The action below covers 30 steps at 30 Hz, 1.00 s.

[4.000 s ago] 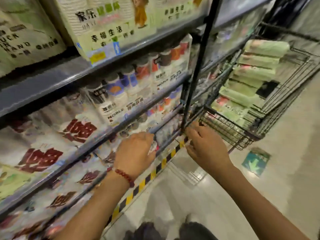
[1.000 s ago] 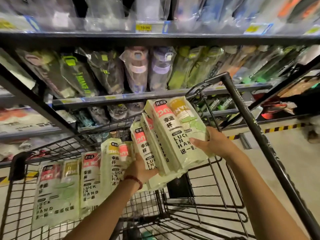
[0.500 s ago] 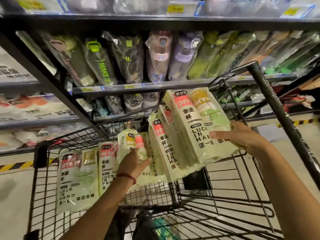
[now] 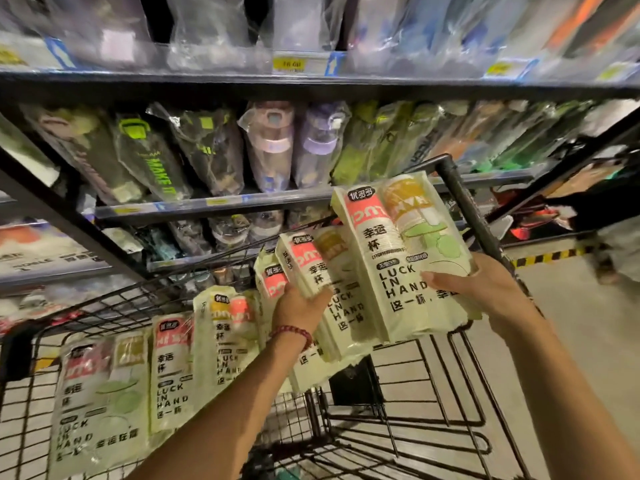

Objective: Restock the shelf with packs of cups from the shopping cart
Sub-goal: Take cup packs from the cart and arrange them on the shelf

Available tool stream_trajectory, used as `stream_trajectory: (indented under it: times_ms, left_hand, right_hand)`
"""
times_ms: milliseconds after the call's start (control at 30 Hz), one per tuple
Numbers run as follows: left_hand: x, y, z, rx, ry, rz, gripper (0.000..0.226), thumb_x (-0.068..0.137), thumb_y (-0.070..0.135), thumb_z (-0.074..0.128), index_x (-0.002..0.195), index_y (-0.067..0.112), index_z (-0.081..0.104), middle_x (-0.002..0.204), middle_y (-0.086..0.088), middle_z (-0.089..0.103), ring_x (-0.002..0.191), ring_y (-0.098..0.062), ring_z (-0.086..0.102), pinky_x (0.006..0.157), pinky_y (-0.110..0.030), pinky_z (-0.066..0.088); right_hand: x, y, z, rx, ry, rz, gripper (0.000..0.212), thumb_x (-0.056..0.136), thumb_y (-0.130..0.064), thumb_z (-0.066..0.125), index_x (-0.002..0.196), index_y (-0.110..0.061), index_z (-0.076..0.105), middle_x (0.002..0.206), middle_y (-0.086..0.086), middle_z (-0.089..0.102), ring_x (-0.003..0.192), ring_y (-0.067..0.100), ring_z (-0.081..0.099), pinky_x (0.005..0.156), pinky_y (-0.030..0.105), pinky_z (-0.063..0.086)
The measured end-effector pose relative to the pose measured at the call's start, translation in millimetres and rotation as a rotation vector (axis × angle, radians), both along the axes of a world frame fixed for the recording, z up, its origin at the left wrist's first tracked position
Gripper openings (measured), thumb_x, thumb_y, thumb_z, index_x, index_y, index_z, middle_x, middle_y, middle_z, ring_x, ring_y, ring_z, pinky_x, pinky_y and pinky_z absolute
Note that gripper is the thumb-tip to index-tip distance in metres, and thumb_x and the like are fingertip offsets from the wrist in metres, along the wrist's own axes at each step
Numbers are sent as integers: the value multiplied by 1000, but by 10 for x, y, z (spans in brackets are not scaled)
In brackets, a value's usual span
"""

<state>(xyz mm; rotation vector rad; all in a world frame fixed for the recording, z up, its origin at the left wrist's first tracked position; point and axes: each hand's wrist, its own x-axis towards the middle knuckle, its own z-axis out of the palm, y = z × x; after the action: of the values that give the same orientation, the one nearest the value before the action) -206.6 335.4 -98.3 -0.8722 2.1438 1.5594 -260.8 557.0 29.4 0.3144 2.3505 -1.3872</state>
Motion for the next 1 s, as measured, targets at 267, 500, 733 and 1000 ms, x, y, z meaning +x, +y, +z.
stream_trajectory:
  times_ms: [267,500,733,1000]
  left_hand:
    - [-207,188,-15,93,-119,182,94,25,52,68,110,12,62,95,-5,71,86,-25,68,80,-40,58]
    - [-11,93,50,197,-24,201,77,43,27,86,111,9,56,90,-4,71,74,-19,70,55,-24,52]
    - [274,-422,418,241,130,297,59,60,3,85,109,10,54,98,-6,69,85,-20,66,60,-26,52]
    - [962,-1633,1144,242,378,452,47,68,-6,76,109,8,57,98,-9,70,86,-25,67,74,-39,55]
  right_hand:
    - [6,135,0,-82,49,-53,26,70,-16,81,90,-22,68,86,-5,74,70,5,71,51,14,50]
    - [28,116,-6,-83,73,-75,25,69,-15,82,87,-23,66,87,-2,74,77,12,71,62,26,55]
    - [70,-36,97,-141,59,-66,26,72,-10,78,96,-13,68,88,4,74,76,17,72,57,25,55]
    - [285,-1013,360,-328,70,103,29,77,-8,73,105,-6,68,95,8,75,87,24,72,72,36,58]
